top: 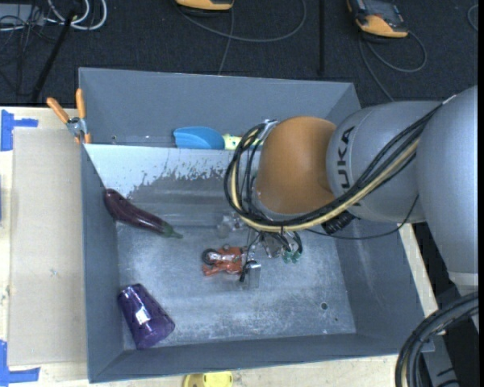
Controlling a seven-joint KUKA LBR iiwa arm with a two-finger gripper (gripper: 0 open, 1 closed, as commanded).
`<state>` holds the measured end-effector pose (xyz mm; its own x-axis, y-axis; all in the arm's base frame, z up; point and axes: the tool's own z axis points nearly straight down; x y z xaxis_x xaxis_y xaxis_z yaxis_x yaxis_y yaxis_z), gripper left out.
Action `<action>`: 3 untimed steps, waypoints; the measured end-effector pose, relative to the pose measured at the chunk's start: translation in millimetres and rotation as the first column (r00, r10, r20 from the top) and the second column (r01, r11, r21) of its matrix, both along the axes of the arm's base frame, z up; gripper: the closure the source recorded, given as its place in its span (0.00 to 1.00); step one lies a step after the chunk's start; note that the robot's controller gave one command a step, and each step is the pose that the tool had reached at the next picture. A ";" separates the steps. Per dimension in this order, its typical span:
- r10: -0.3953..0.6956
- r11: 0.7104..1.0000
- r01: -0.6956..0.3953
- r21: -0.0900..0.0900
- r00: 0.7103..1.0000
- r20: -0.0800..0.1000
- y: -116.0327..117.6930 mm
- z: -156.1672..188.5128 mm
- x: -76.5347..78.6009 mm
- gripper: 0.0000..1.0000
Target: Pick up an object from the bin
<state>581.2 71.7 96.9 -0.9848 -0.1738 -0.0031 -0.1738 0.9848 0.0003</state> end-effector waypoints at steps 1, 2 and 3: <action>0.027 1.000 -0.027 0.000 1.000 0.000 -8.3 -15.3 10.7 1.00; 0.026 1.000 -0.026 0.001 1.000 0.000 -8.4 -15.3 10.7 1.00; 0.028 1.000 -0.028 0.001 1.000 0.006 6.9 156.8 27.9 1.00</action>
Offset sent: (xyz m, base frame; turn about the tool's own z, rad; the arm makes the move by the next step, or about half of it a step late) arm 0.0000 0.0000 0.0000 0.0000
